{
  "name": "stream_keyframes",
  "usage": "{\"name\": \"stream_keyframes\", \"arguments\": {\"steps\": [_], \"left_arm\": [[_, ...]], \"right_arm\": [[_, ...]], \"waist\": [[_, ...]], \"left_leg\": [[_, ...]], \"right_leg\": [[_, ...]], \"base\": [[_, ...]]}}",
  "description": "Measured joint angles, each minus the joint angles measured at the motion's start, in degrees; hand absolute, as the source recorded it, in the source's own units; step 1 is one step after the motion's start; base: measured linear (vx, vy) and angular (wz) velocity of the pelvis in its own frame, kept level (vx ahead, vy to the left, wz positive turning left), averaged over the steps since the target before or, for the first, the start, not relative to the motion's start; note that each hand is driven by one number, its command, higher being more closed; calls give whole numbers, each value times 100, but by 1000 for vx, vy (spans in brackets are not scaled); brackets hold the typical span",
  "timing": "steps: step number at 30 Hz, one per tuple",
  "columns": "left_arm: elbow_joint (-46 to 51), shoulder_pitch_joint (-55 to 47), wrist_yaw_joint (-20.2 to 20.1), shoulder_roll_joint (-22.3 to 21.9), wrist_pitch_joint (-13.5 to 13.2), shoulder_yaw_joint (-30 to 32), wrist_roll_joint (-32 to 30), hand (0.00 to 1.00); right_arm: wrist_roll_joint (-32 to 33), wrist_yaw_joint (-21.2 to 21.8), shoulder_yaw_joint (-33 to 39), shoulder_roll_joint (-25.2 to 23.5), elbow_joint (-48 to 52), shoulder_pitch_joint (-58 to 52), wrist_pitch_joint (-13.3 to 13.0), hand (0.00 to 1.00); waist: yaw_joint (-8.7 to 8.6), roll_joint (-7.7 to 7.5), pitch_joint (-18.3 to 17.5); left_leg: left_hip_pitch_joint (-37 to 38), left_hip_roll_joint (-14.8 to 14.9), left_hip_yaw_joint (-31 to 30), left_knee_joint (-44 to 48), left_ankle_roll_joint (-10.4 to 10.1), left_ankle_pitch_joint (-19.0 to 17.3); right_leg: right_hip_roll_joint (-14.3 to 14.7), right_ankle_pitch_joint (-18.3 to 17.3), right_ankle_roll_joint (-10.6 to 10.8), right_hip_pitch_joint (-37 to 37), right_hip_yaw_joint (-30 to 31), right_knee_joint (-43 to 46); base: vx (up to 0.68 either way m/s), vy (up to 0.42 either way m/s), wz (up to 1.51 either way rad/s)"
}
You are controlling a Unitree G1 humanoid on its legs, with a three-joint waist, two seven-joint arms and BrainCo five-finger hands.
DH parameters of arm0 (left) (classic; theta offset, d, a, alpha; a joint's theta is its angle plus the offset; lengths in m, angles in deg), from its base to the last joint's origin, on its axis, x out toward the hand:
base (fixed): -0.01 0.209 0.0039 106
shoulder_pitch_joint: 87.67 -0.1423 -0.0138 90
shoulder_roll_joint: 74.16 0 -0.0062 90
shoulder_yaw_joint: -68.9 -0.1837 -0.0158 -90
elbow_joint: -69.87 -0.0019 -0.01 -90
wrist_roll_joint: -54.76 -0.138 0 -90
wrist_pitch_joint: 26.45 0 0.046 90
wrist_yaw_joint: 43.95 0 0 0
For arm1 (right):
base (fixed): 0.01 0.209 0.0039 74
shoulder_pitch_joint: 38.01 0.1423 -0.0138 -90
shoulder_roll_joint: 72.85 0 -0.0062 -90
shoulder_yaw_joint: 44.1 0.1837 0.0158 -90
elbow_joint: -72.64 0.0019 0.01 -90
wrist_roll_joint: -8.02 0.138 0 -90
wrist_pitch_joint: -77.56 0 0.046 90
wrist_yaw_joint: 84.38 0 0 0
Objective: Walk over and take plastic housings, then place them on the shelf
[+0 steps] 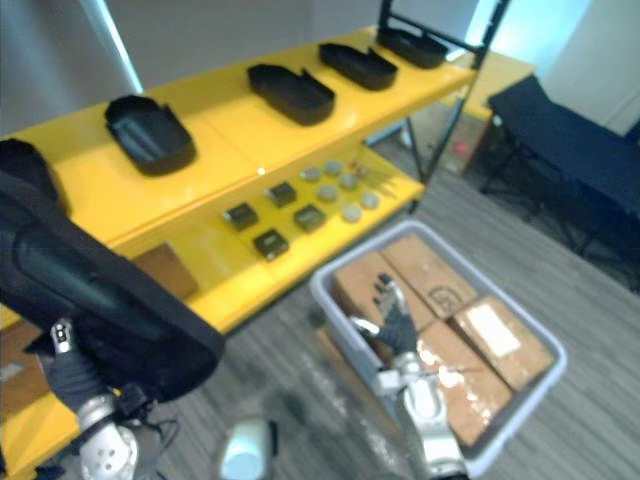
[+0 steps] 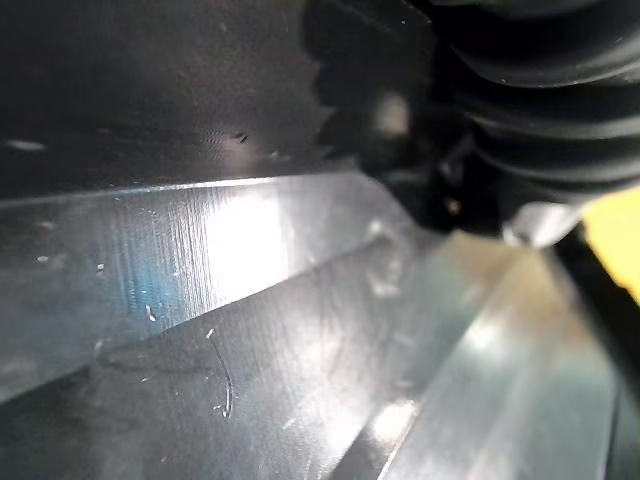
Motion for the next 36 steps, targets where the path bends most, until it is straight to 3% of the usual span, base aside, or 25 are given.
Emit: {"name": "stream_keyframes", "arguments": {"steps": [1,2,5,7,9,11,13,15,16,17,18,19,20,21,22,27,36], "left_arm": [[11,-1,23,52,-4,74,-2,100],[26,50,33,74,-4,172,4,100],[27,214,47,128,-10,252,22,100],[27,382,51,143,-3,201,21,100],[-9,521,58,219,13,161,21,100],[-165,684,61,246,22,77,18,100],[-263,737,63,238,18,6,-4,100],[-363,746,66,49,125,-129,-8,100],[-360,716,58,-69,152,-193,-39,100],[-344,717,61,-127,152,-196,-42,100],[-325,717,63,-154,152,-188,-42,100],[-302,717,60,-175,148,-190,-34,100],[-290,729,59,-176,148,-190,-35,100],[-244,744,59,-200,147,-191,-30,100],[-169,646,63,-202,118,-145,-15,100],[-39,561,140,-188,77,-38,1,100],[336,834,494,-193,45,-85,-519,100]], "right_arm": [[-19,-41,39,-20,3,-134,-13,0],[-50,-54,110,-48,9,-205,-19,0],[-54,-71,592,-55,231,-333,-101,0],[-53,-69,1219,21,557,-394,-242,0],[-50,-64,1476,136,569,-363,-316,0],[-50,-60,1646,230,567,-423,-326,0],[-24,-34,1815,289,611,-431,-334,0],[41,-18,1858,511,618,-339,-334,0],[192,77,1849,688,616,-203,-325,0],[233,104,1847,733,615,-163,-321,0],[242,128,1845,732,617,-133,-319,0],[244,215,1810,671,612,-44,-317,0],[244,213,1811,641,608,12,-317,0],[244,214,1792,622,602,96,-316,0],[285,250,1652,546,555,193,-285,0],[298,384,1213,172,703,424,-283,0],[250,916,-248,154,1028,901,-299,0]], "waist": [[-28,-64,-66],[-80,-98,-89],[-176,-125,-114],[-265,-97,-162],[-390,-68,-196],[-552,-5,-302],[-617,-152,-614],[-575,158,-655],[-585,318,-712],[-578,372,-743],[-569,378,-746],[-481,301,-741],[-486,300,-741],[-498,338,-759],[-398,352,-791],[-410,160,-833],[-463,256,-851]], "left_leg": [[55,-123,-188,-231,92,59],[113,-224,-436,-531,199,186],[495,-359,-826,-1263,206,498],[801,-489,-1105,-1751,189,618],[948,-560,-1365,-1776,168,628],[1097,-551,-1655,-1753,28,602],[1162,-596,-1684,-1559,-372,331],[1202,-358,-1589,-1553,-456,300],[1328,-276,-1325,-1704,-570,417],[1382,-271,-1250,-1676,-611,480],[1377,-277,-1185,-1523,-667,516],[1237,-315,-1073,-1523,-495,351],[1233,-313,-1024,-1890,-457,371],[1284,-268,-1003,-2628,-415,754],[1443,-276,-802,-2812,-329,1104],[1413,-366,-751,-2825,-343,1113],[1433,-368,-1017,-2845,-352,1113]], "right_leg": [[-32,468,-101,-434,435,656],[190,285,105,-758,799,1069],[839,-169,146,-1031,1004,765],[1249,-304,128,-1417,1221,-76],[1403,-306,119,-1773,1576,-364],[1587,-220,209,-1930,1986,-547],[1626,653,176,-1611,2091,-1580],[1810,701,98,-1403,1955,-1818],[1853,677,59,-1232,1921,-1960],[1860,672,49,-1099,1920,-2051],[1847,671,40,-992,1932,-2125],[1732,655,-3,-775,1960,-2257],[1698,654,-2,-740,1947,-2259],[1691,655,1,-721,1922,-2255],[1660,650,50,-675,1959,-2282],[1564,652,62,-652,1940,-2367],[1570,645,73,-384,1545,-2580]], "base": [[288,259,104],[306,203,98],[275,71,94],[330,0,81],[398,-91,85],[358,-170,97],[390,-256,67],[338,-205,24],[342,-142,20],[268,-79,20],[219,-10,13],[139,21,12],[145,44,17],[138,60,-10],[151,68,-12],[75,53,-1],[-11,-21,14]]}}
